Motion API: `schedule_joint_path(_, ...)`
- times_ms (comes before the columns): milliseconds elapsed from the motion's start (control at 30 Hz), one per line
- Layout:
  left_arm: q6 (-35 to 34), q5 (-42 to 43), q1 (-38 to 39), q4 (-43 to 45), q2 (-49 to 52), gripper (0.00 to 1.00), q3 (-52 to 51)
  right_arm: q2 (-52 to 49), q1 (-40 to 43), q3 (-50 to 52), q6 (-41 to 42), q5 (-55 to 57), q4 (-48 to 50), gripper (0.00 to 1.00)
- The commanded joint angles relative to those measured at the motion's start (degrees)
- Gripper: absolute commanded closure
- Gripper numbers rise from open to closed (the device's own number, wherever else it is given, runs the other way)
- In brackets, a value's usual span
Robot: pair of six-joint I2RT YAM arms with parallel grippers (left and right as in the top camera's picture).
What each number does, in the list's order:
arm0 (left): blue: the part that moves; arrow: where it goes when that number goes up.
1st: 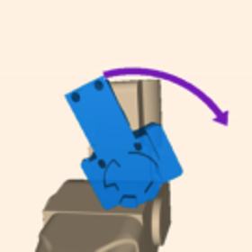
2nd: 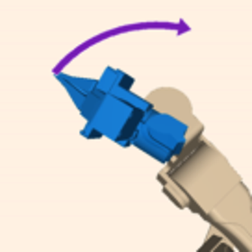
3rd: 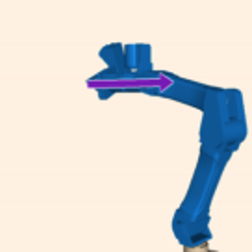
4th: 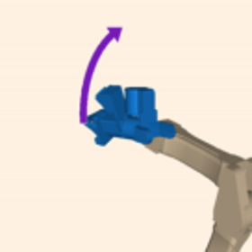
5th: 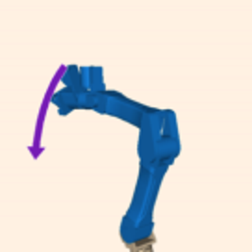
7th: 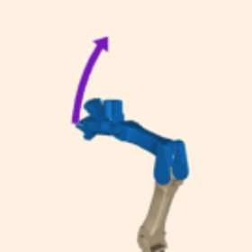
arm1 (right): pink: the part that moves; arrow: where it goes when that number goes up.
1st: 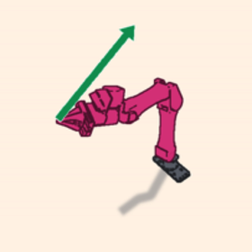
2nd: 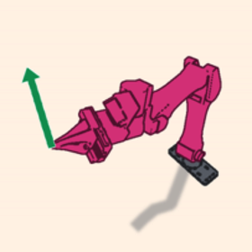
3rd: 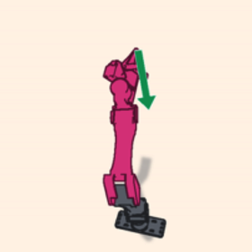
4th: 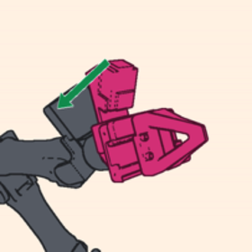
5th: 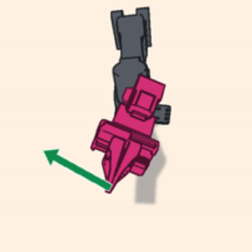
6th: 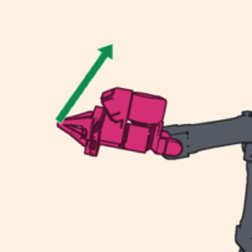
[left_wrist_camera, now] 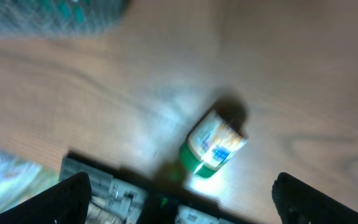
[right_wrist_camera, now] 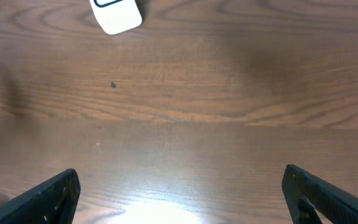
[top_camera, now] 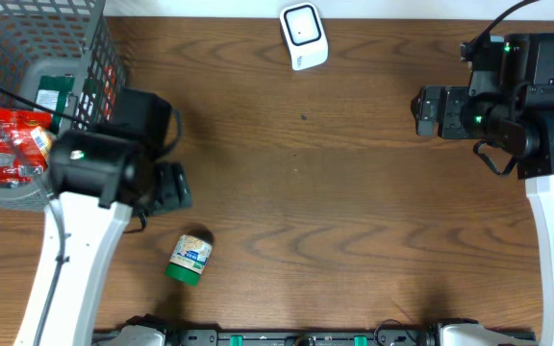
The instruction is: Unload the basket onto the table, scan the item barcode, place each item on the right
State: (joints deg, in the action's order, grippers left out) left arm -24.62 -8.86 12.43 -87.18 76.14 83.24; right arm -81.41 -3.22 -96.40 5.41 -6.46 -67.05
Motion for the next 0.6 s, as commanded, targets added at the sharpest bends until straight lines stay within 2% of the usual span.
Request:
schedule_joint_path(0,-1.16,5.25,-0.24,2.38,0.76,0.07,-9.88,-0.37,0.24,-0.87,-0.33,-0.26,-0.07,0.01)
schedule_joint_path(133,0.81,12.02,-0.24,8.70,0.76,0.07,-21.29,-0.37,0.24,-0.87,-0.35,-0.26,-0.07,0.01)
schedule_joint_path(267,2.45,16.04,-0.24,12.90,0.76,0.07,-27.15,-0.37,0.24,-0.87,-0.33,-0.26,-0.07,0.01)
schedule_joint_path(367,2.56,16.39,-0.24,13.68,0.76,0.06,-28.63,-0.37,0.24,-0.87,-0.33,-0.26,-0.07,0.01)
schedule_joint_path(567,-2.16,16.57,-0.13,18.45,0.79,0.06,-34.67,-0.37,0.24,-0.87,-0.35,-0.26,-0.07,0.01)
